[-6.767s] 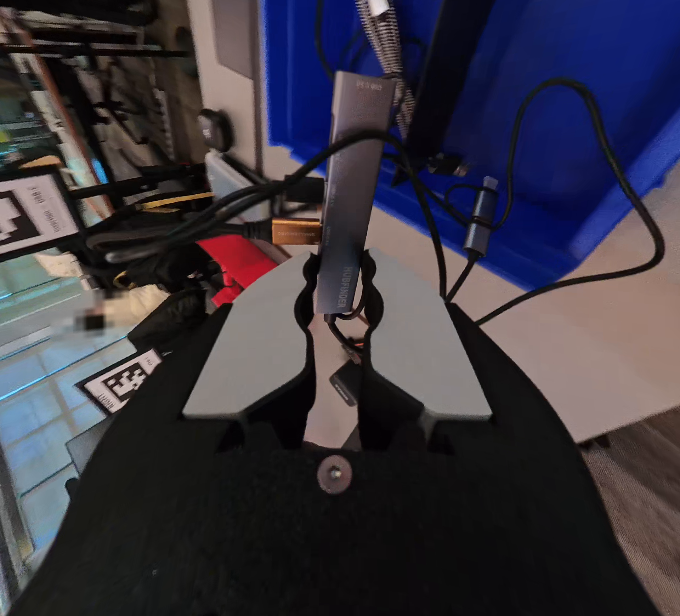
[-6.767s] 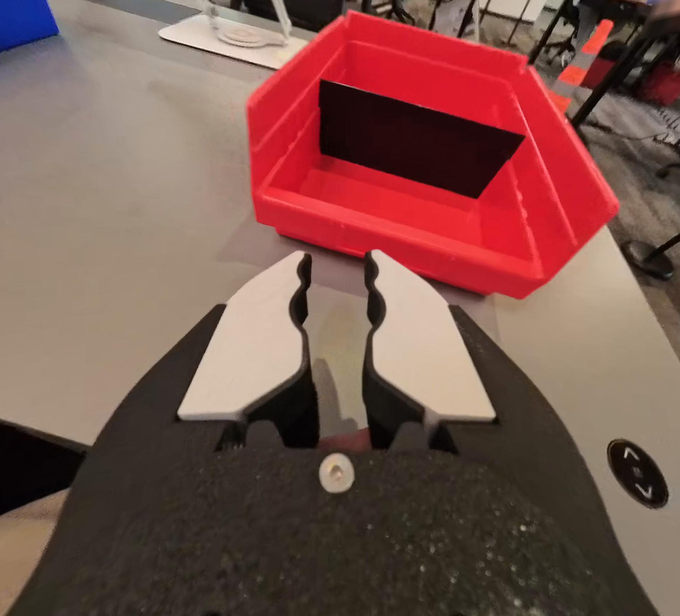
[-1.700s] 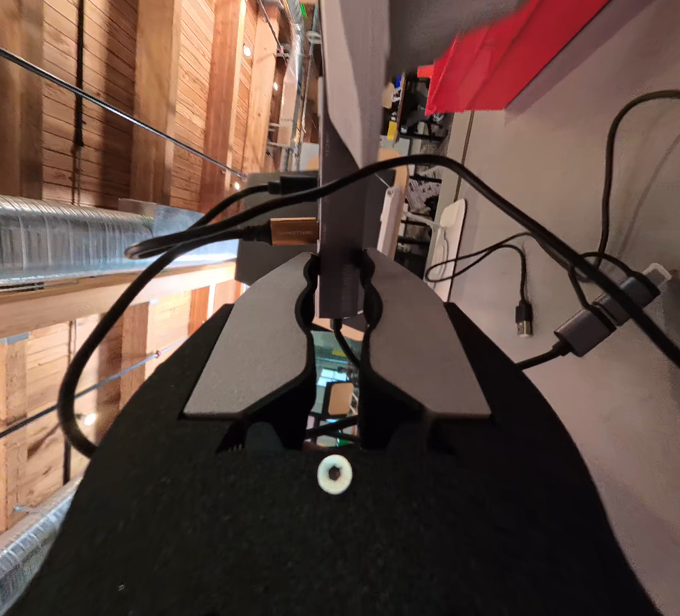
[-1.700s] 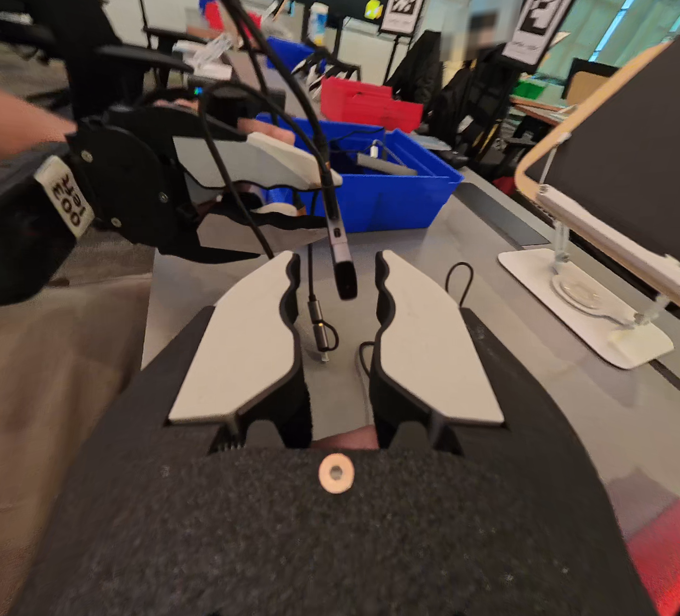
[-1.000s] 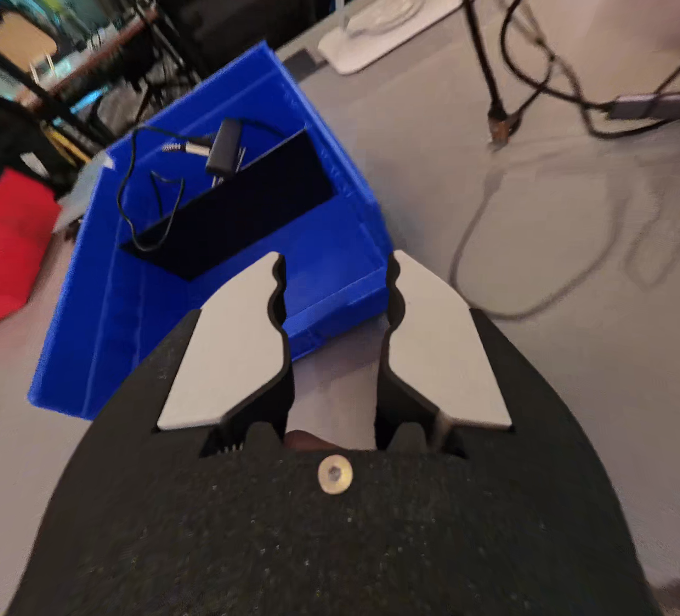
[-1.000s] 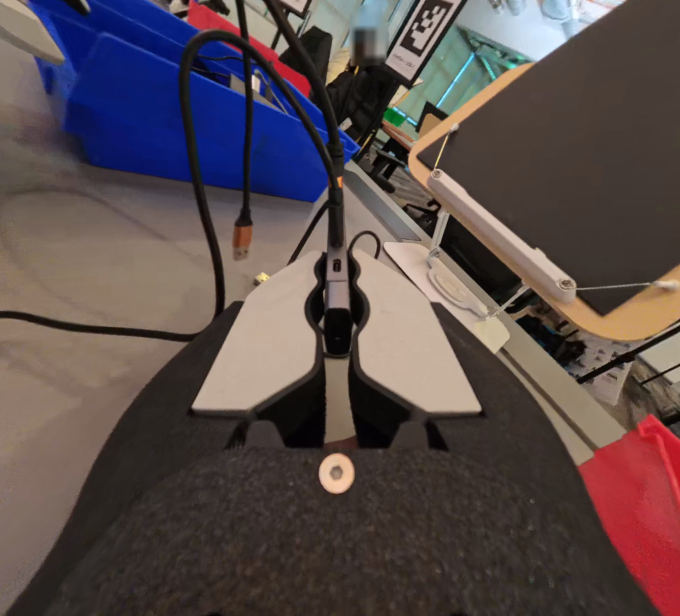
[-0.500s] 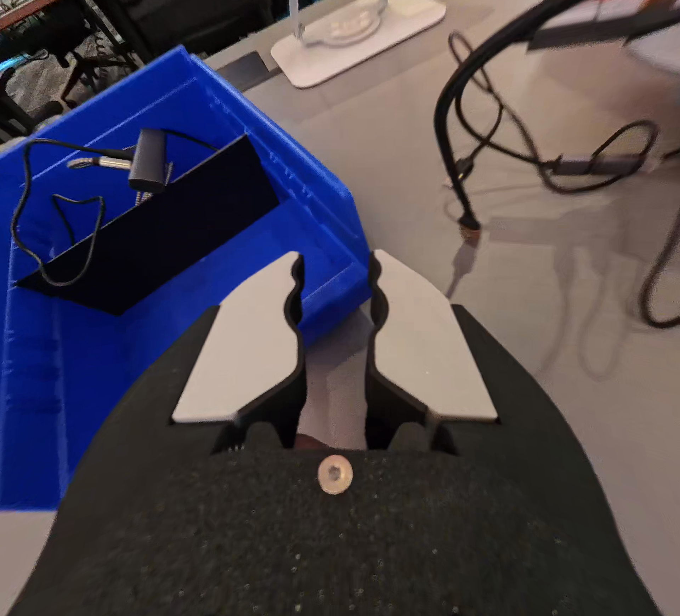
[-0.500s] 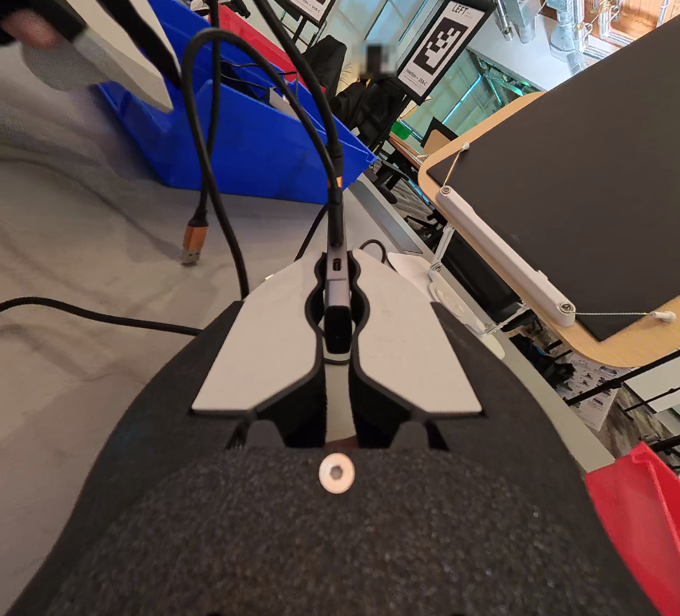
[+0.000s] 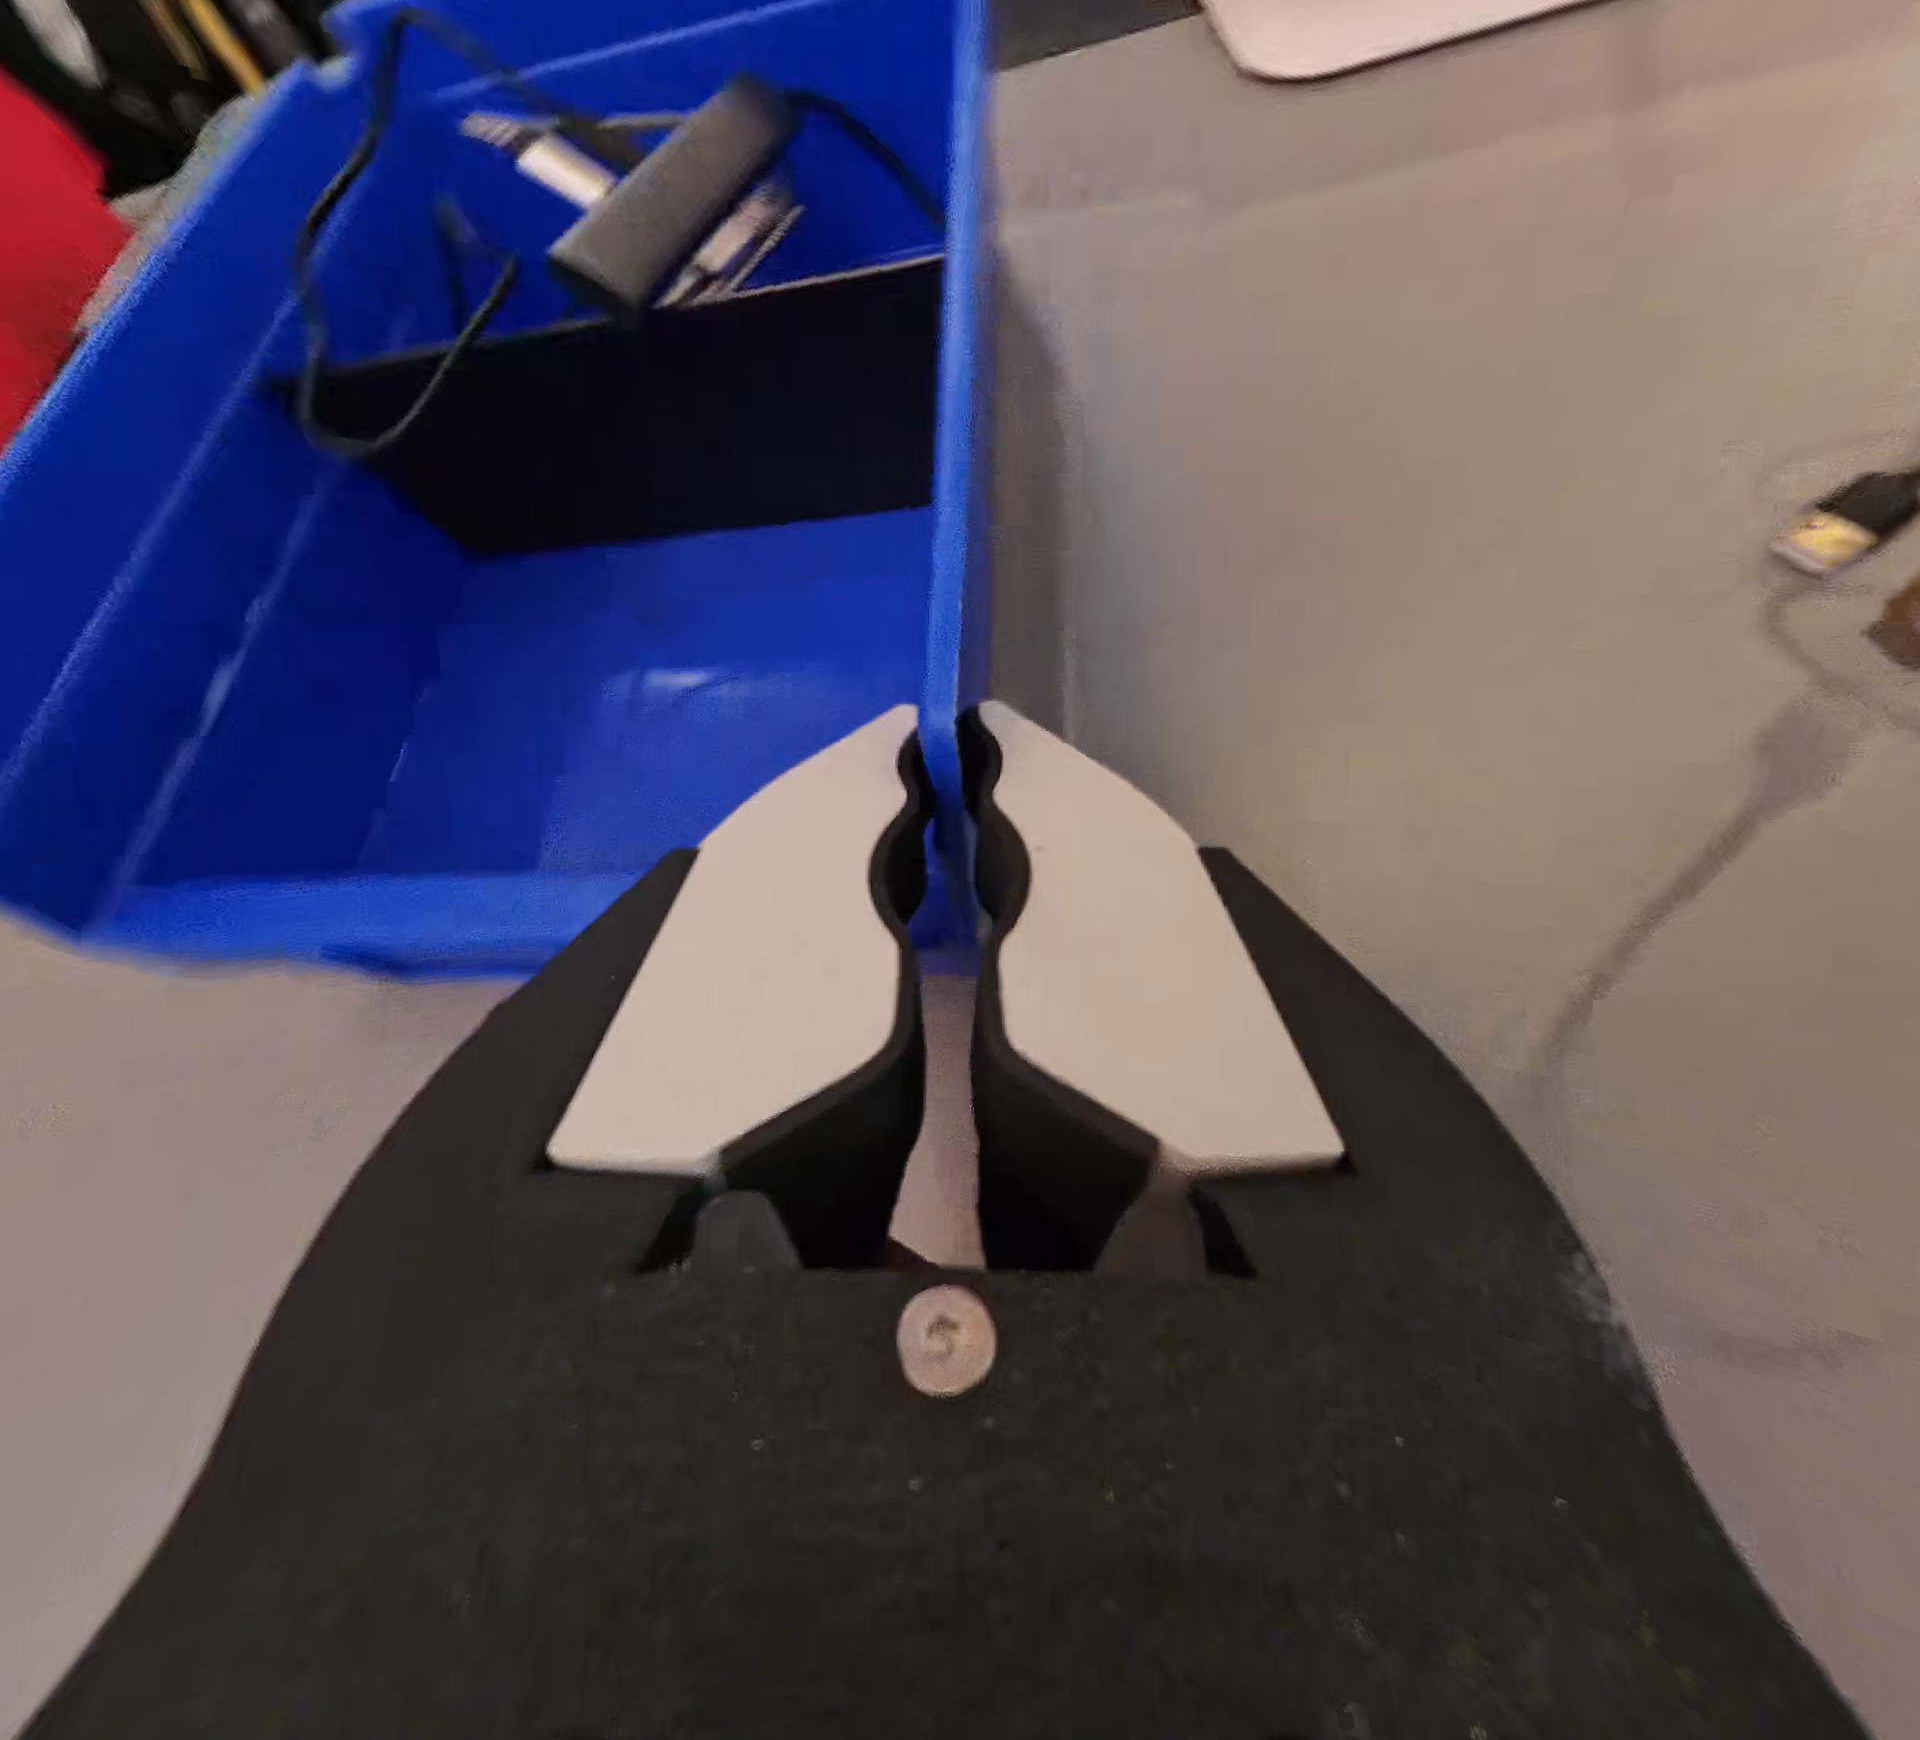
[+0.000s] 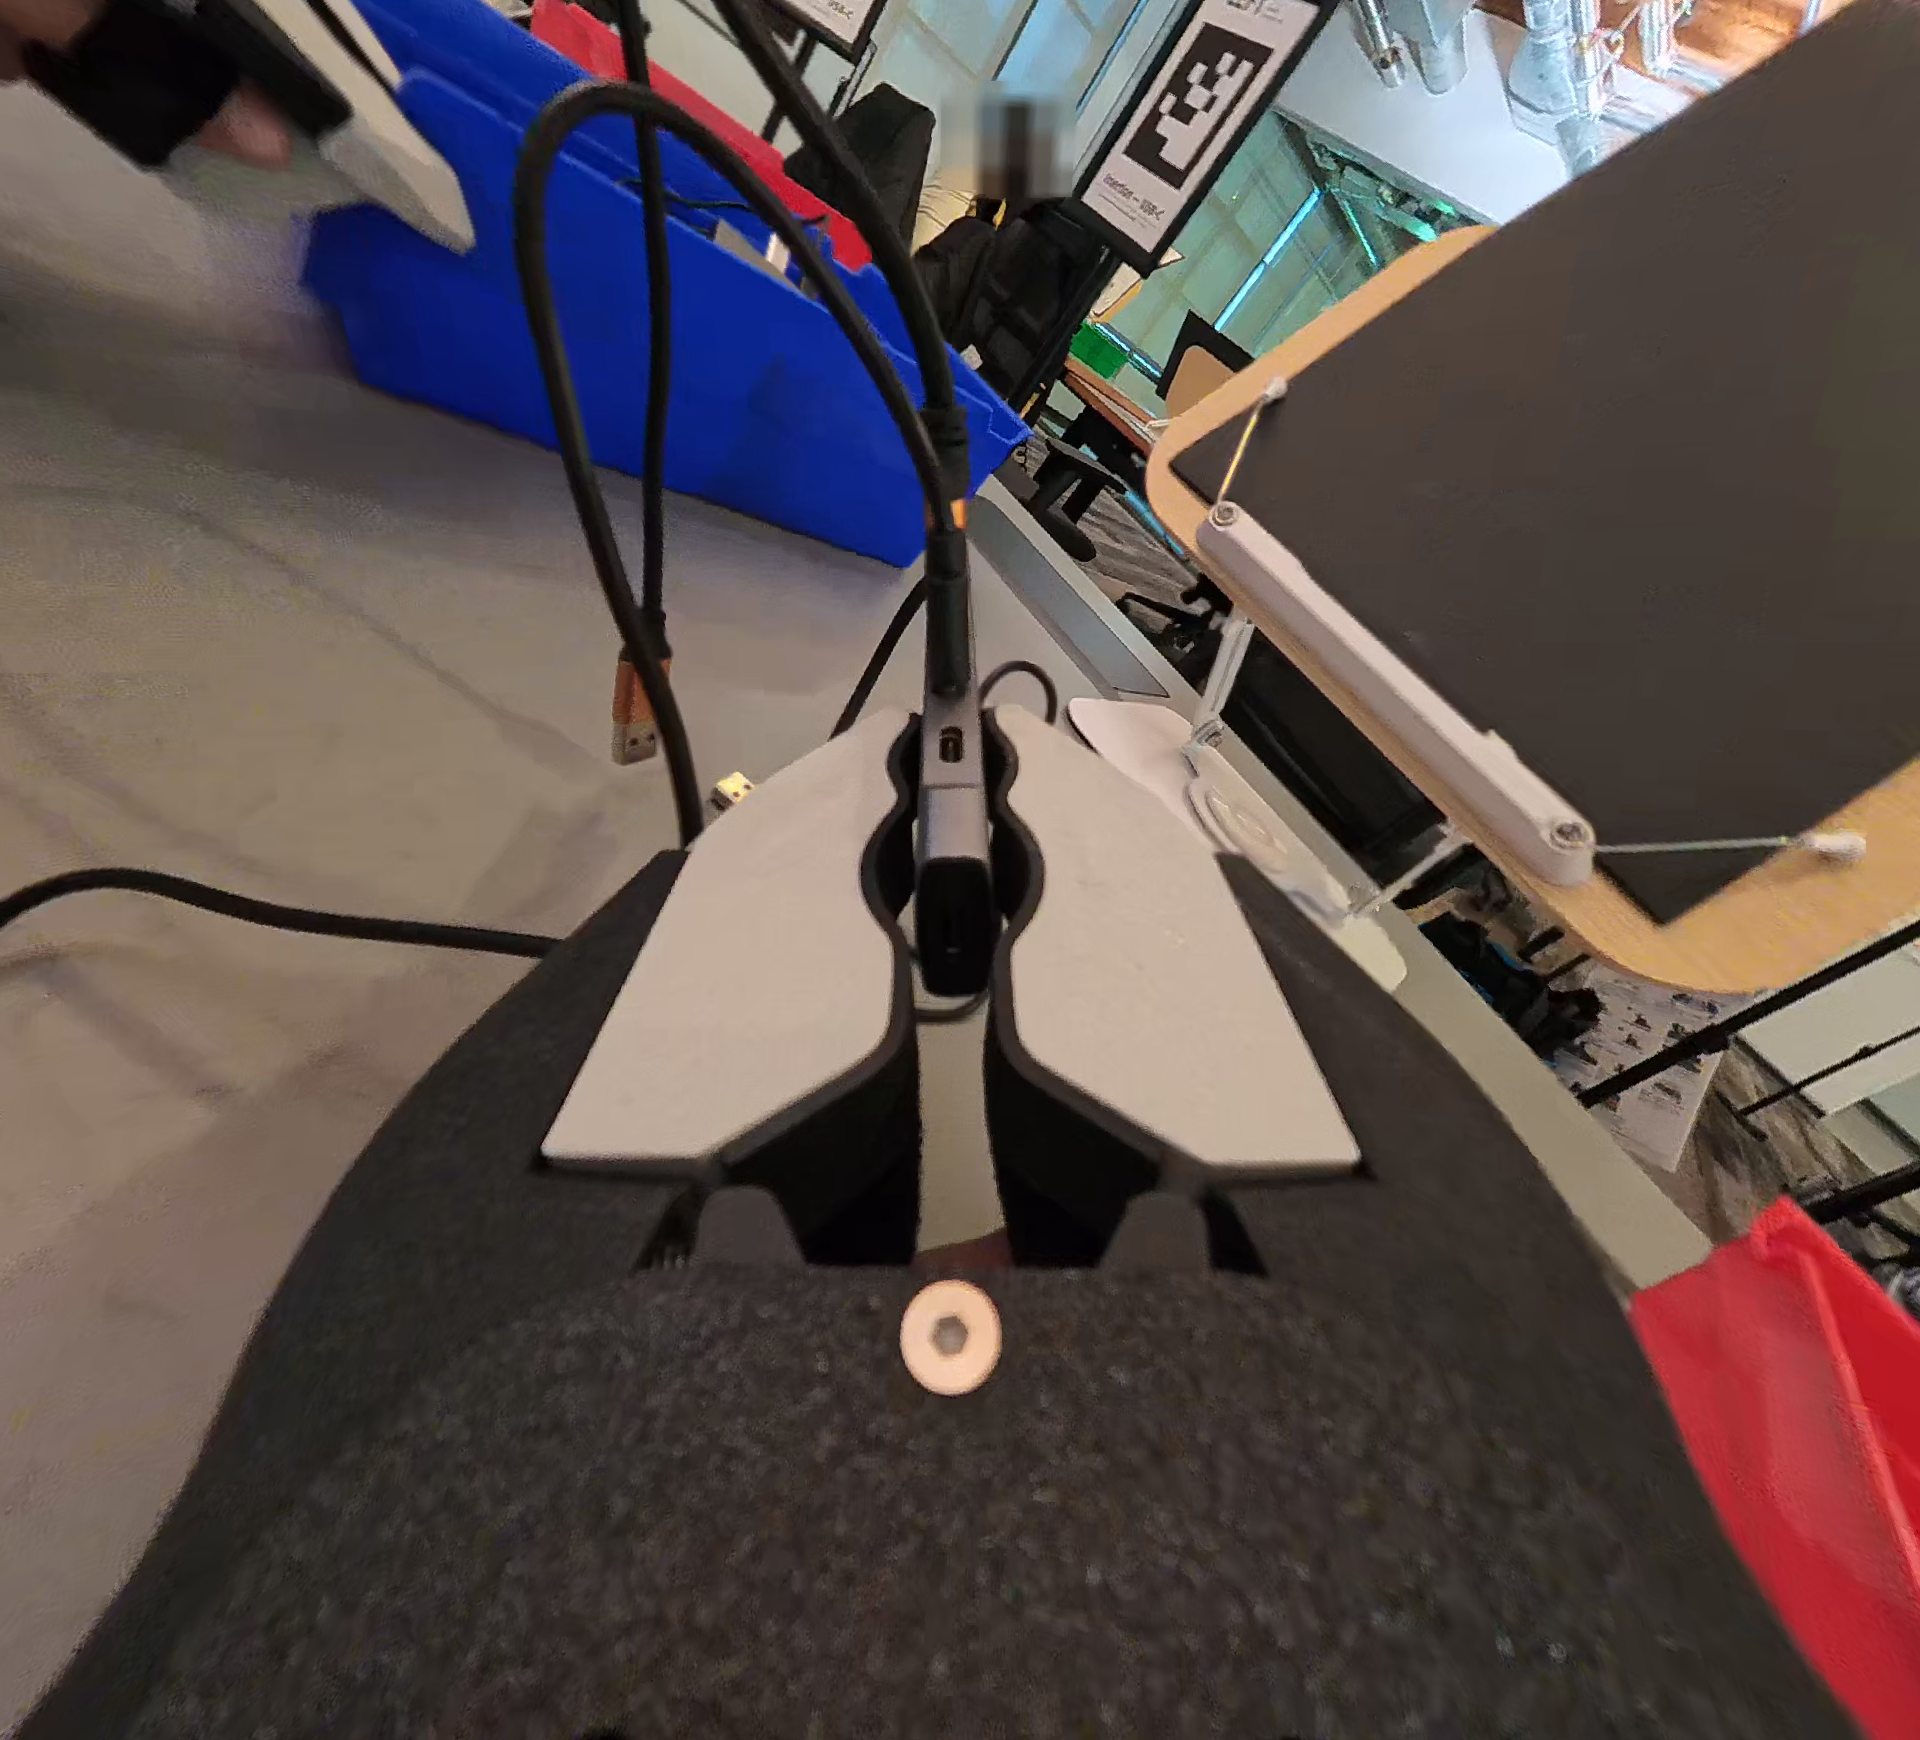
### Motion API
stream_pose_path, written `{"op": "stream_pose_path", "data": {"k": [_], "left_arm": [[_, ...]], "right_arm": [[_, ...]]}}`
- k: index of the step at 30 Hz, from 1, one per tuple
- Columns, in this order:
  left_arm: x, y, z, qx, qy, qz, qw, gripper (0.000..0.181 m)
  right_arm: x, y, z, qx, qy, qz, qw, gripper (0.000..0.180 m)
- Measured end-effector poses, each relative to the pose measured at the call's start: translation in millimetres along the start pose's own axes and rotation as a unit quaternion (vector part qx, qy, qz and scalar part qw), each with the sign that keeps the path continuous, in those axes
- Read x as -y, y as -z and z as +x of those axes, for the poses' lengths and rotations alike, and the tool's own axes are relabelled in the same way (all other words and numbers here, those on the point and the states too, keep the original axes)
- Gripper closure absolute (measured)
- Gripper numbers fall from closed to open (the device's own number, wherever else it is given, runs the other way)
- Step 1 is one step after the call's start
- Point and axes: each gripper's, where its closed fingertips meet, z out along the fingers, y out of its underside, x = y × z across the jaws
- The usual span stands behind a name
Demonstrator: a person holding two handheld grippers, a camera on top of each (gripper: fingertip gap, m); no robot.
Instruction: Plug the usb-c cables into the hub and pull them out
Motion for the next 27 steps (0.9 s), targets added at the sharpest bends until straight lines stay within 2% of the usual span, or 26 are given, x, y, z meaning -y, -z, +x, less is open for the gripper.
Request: {"op": "stream_pose_path", "data": {"k": [4,9,11,13,18,23,25,27], "left_arm": [[-18,11,-47,0.020,0.030,-0.011,0.999,0.174],[-24,22,-46,0.018,0.022,-0.013,1.000,0.178],[-26,24,-54,0.028,-0.006,-0.018,0.999,0.178],[-29,26,-61,0.009,0.012,-0.011,1.000,0.178],[-35,32,-70,-0.027,0.020,-0.001,0.999,0.179],[-38,40,-69,-0.017,0.007,-0.013,1.000,0.178],[-24,56,-73,0.015,0.003,0.012,1.000,0.157],[-4,82,-70,0.035,0.006,0.063,0.997,0.156]], "right_arm": [[0,-14,-10,0.040,0.021,0.008,0.999,0.171],[3,-39,-19,0.109,0.053,0.023,0.992,0.171],[4,-43,-14,0.091,0.080,0.029,0.992,0.171],[-2,-43,-7,0.054,0.089,0.036,0.994,0.171],[3,-35,-2,0.032,0.111,0.058,0.992,0.171],[12,-33,-12,0.032,0.130,0.073,0.988,0.171],[10,-35,-13,0.029,0.144,0.068,0.987,0.171],[10,-35,-15,0.031,0.149,0.067,0.986,0.171]]}}
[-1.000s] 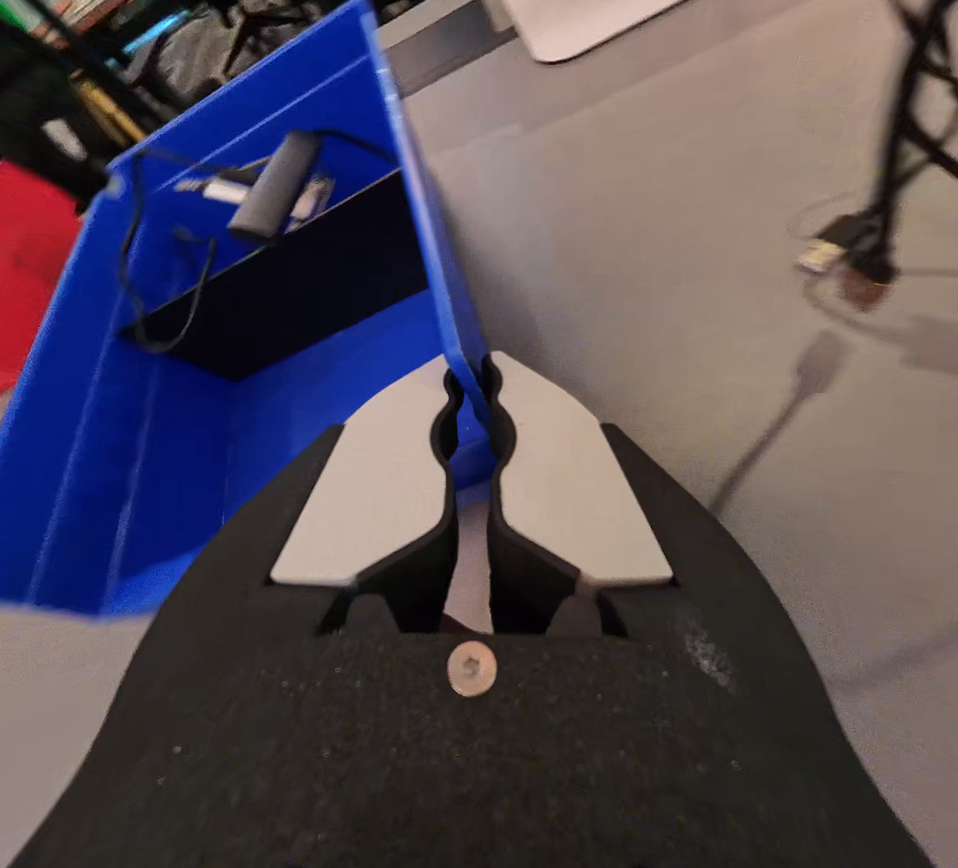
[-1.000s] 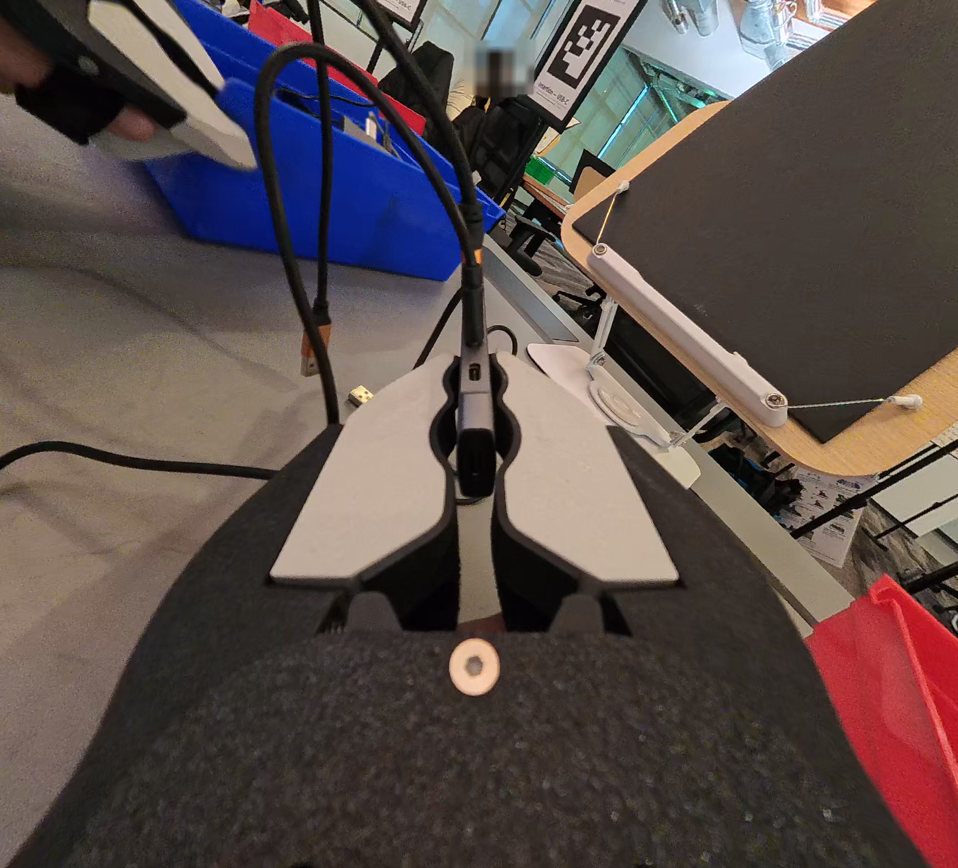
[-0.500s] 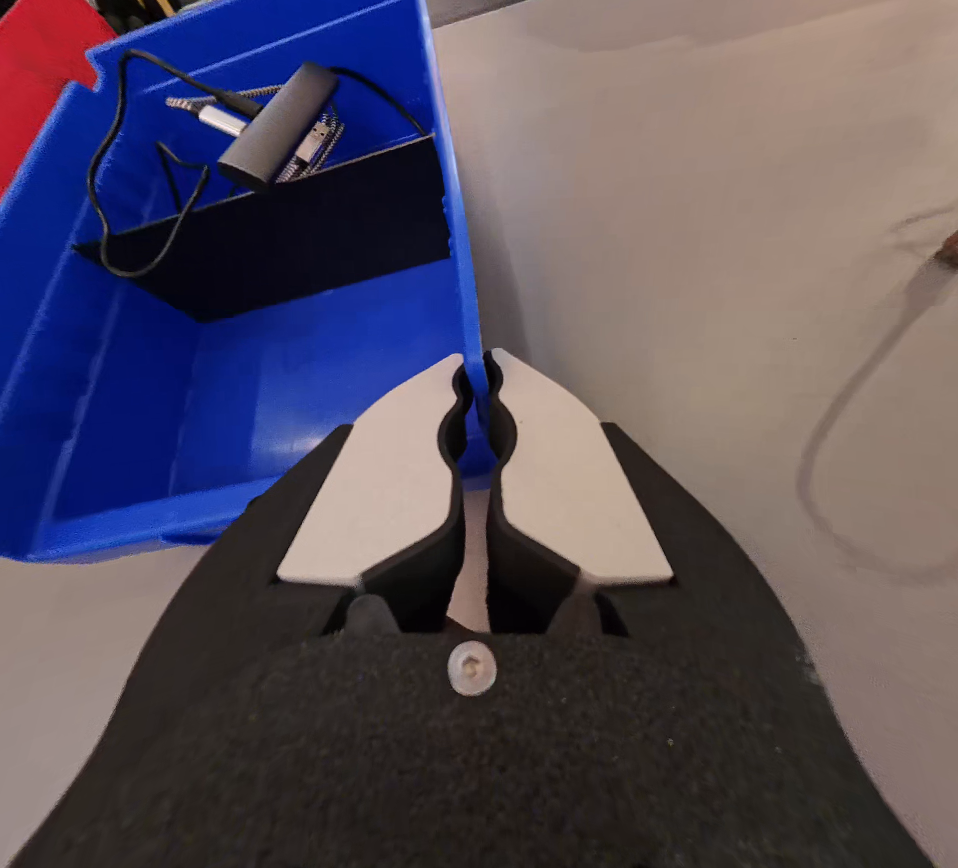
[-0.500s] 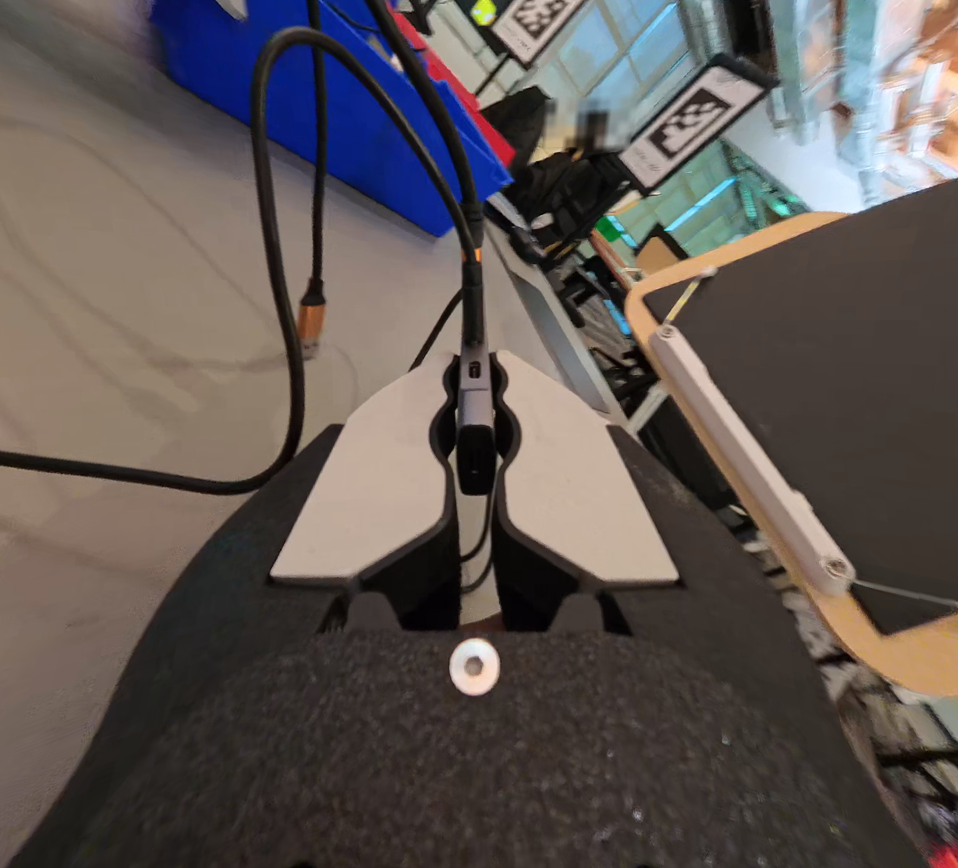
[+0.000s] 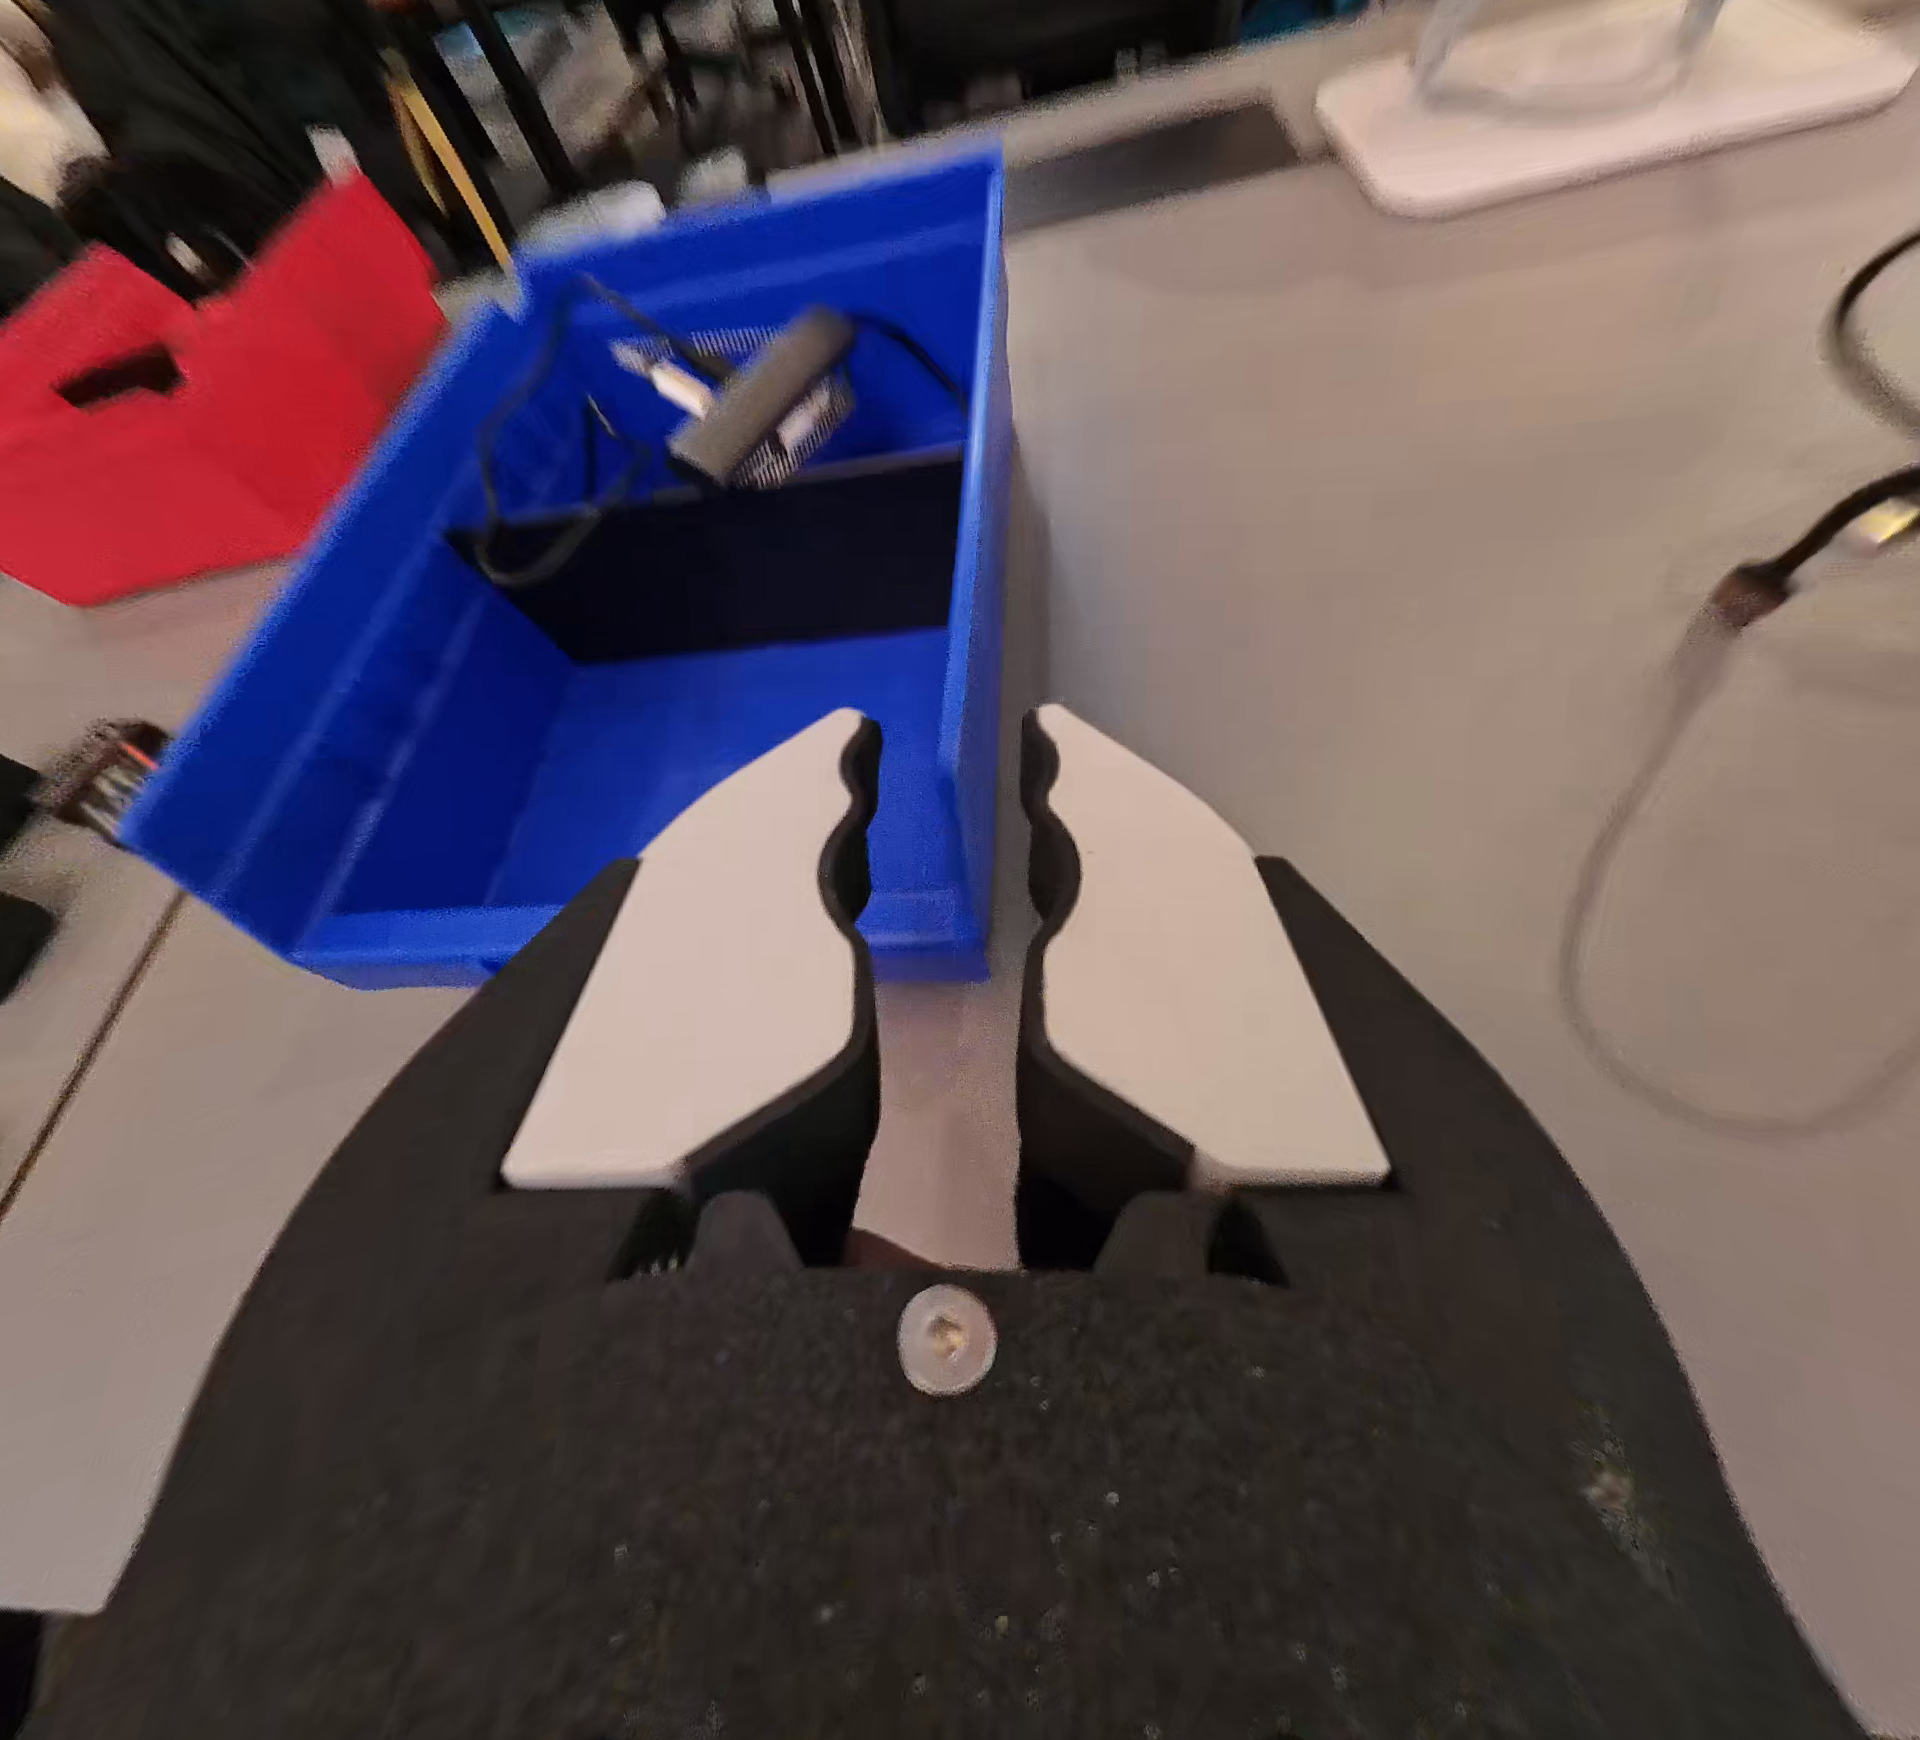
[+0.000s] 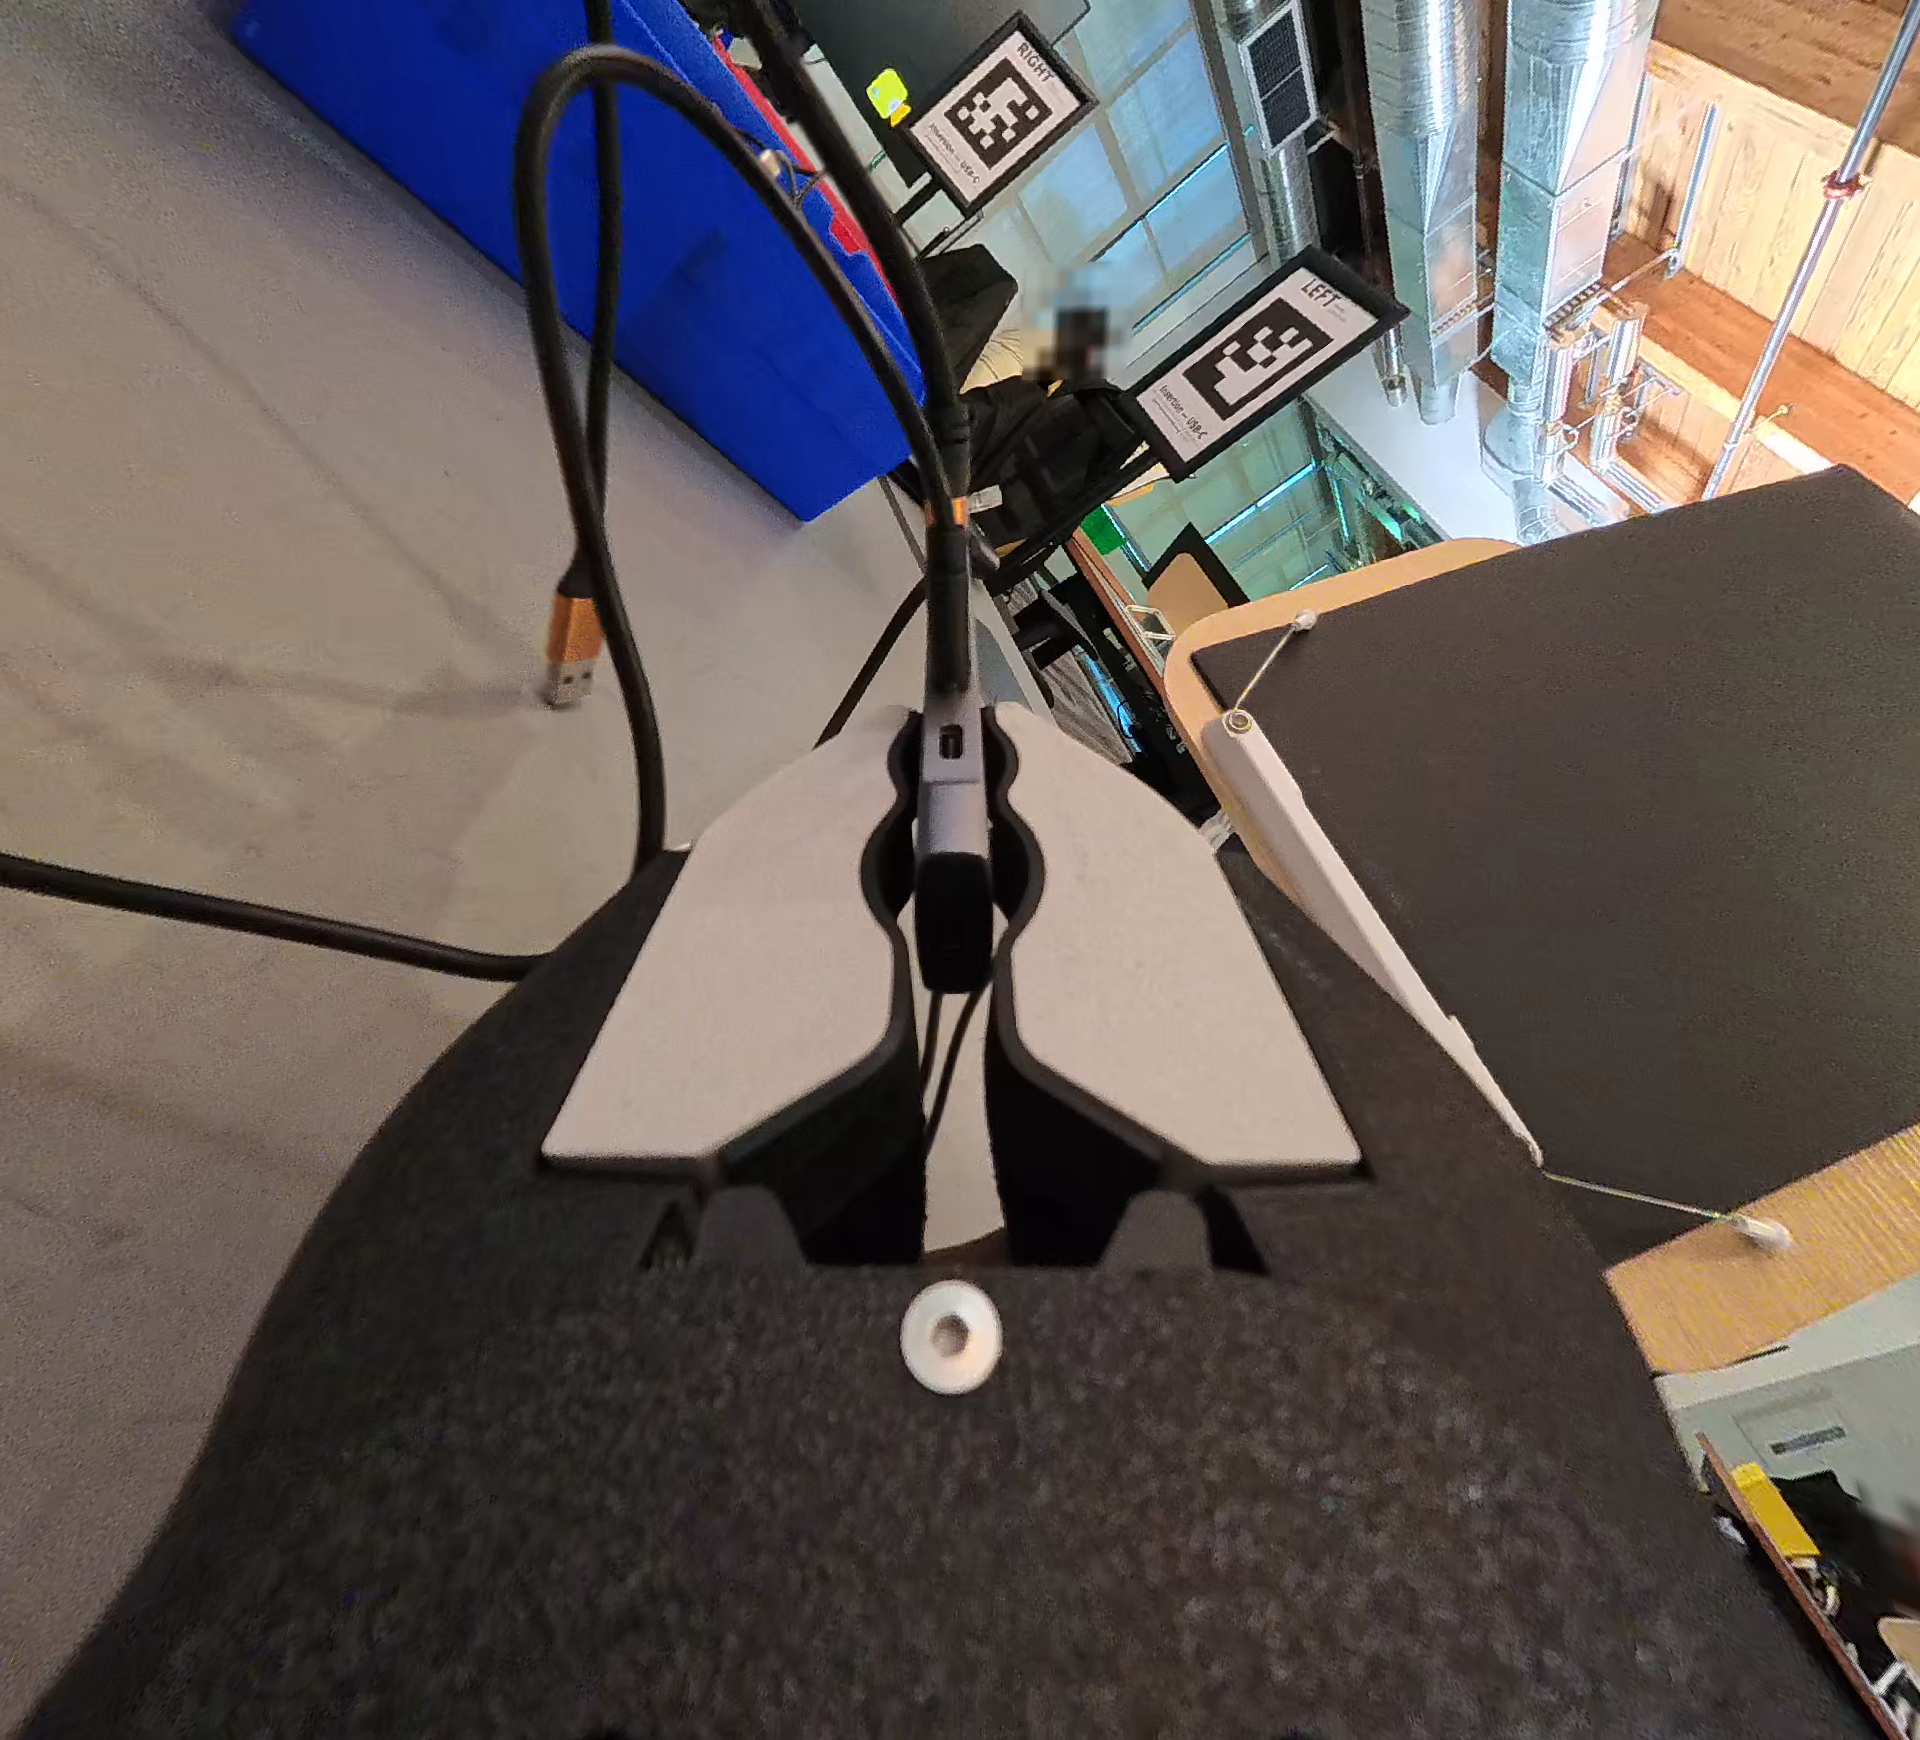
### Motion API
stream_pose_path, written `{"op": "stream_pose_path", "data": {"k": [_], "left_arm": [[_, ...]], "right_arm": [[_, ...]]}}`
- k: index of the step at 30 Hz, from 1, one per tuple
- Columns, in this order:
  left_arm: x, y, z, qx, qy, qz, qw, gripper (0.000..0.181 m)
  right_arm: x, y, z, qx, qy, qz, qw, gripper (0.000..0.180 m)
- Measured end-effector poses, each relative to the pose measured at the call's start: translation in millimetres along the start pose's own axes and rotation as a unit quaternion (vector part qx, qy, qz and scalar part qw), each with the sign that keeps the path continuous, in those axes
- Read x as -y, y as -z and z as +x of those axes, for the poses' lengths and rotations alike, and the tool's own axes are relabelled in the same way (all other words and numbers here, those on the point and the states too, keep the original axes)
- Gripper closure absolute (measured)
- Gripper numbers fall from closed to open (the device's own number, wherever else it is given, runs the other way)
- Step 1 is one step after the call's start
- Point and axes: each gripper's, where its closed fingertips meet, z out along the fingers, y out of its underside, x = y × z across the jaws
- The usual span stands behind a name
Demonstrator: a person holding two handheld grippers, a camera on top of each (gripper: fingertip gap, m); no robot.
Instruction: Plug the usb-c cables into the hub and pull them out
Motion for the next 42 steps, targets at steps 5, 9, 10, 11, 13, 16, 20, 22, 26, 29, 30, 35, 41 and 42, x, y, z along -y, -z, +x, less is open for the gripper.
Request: {"op": "stream_pose_path", "data": {"k": [5,9,10,11,13,16,20,22,26,29,30,35,41,42], "left_arm": [[48,21,109,-0.190,-0.007,0.050,0.980,0.155],[82,19,195,-0.305,-0.056,0.026,0.950,0.153],[88,13,208,-0.311,-0.065,0.017,0.948,0.155],[94,6,218,-0.311,-0.078,0.015,0.947,0.157],[90,-9,236,-0.313,-0.122,-0.015,0.942,0.158],[72,-20,258,-0.340,-0.144,-0.054,0.928,0.163],[63,-27,260,-0.327,-0.168,-0.057,0.928,0.169],[60,-28,259,-0.325,-0.178,-0.059,0.927,0.169],[58,-27,257,-0.323,-0.170,-0.058,0.929,0.168],[55,-27,253,-0.320,-0.169,-0.060,0.930,0.168],[54,-28,253,-0.324,-0.168,-0.062,0.929,0.171],[46,-29,253,-0.323,-0.172,-0.075,0.928,0.174],[46,-27,249,-0.297,-0.194,-0.072,0.932,0.175],[44,-28,248,-0.293,-0.198,-0.073,0.933,0.175]], "right_arm": [[2,-1,-1,-0.016,0.066,-0.013,0.998,0.171],[4,-3,-6,-0.037,0.142,-0.038,0.989,0.170],[5,-3,-7,-0.039,0.152,-0.040,0.987,0.171],[6,-3,-8,-0.040,0.159,-0.041,0.986,0.171],[8,-3,-8,-0.045,0.164,-0.044,0.984,0.171],[9,-2,-9,-0.043,0.167,-0.043,0.984,0.171],[10,-2,-10,-0.041,0.170,-0.044,0.984,0.171],[9,-3,-12,-0.038,0.176,-0.045,0.983,0.171],[8,-4,-14,-0.036,0.178,-0.047,0.982,0.170],[7,-4,-13,-0.036,0.176,-0.050,0.982,0.170],[6,-4,-13,-0.036,0.175,-0.051,0.983,0.171],[3,-7,-18,-0.026,0.180,-0.058,0.982,0.170],[-2,-14,-23,-0.021,0.158,-0.095,0.983,0.170],[-3,-16,-24,-0.020,0.157,-0.103,0.982,0.170]]}}
